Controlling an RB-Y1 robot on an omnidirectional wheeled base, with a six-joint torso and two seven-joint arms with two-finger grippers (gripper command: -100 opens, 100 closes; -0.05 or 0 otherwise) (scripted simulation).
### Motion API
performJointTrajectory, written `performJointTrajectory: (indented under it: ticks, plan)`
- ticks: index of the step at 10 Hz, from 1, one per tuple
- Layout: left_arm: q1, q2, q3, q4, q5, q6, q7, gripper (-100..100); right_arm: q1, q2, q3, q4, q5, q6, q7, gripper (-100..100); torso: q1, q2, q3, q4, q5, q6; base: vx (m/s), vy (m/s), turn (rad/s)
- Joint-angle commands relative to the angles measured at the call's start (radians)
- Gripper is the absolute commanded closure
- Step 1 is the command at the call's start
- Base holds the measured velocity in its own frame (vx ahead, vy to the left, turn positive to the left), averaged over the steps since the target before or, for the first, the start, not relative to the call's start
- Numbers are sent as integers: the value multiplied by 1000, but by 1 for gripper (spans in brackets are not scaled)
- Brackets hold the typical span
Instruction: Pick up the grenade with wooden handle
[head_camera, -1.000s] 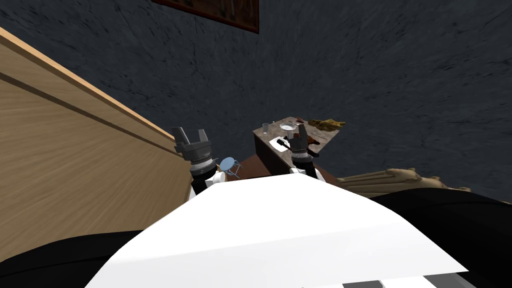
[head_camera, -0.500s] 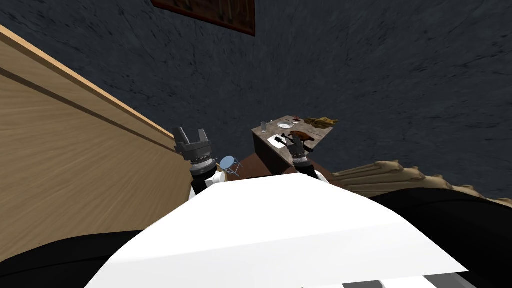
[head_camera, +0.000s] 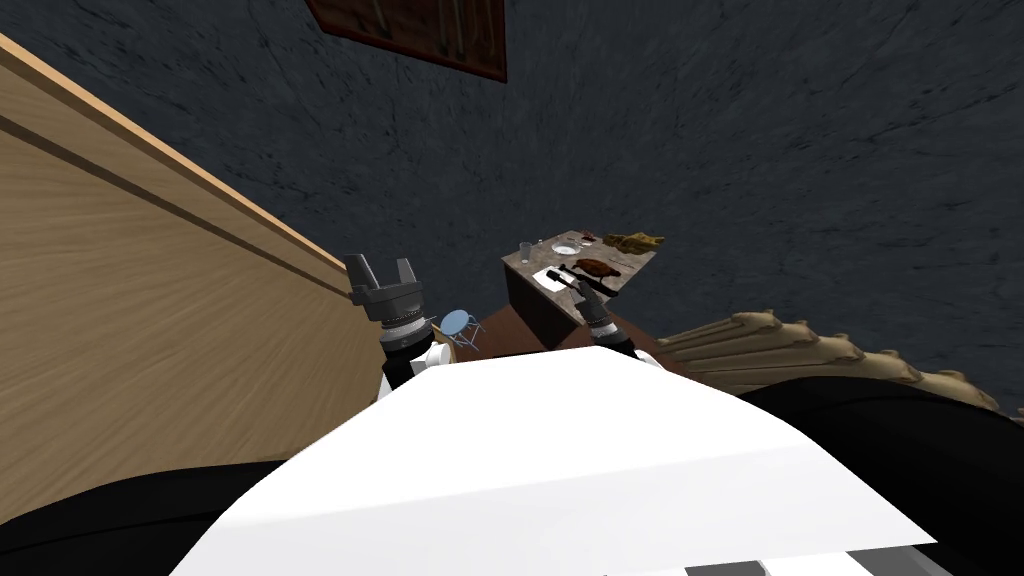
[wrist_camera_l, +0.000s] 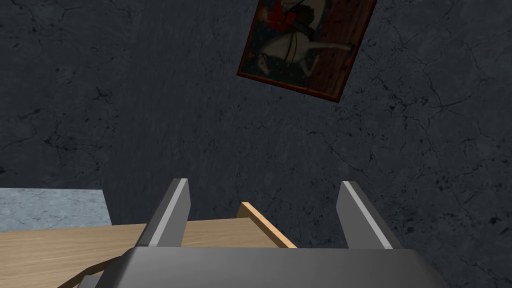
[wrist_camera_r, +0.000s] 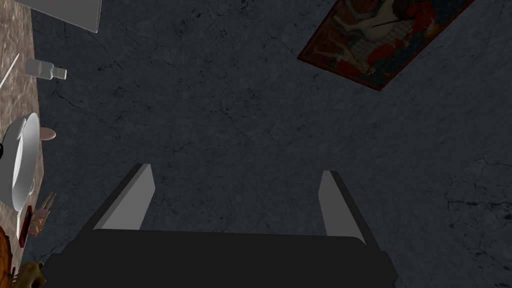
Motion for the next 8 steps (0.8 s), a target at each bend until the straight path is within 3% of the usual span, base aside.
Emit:
performJointTrajectory:
  ticks: [1,8]
  plan:
    - [0,0,0,0,0,0,0,0,32,-50,-4,35,6,-18,-8,-100,0,0,0,0,0,0,-94,24,-53]
    - [0,0,0,0,0,0,0,0,117,-210,-7,121,24,-61,-25,-100,1,0,0,0,0,0,-77,22,-38]
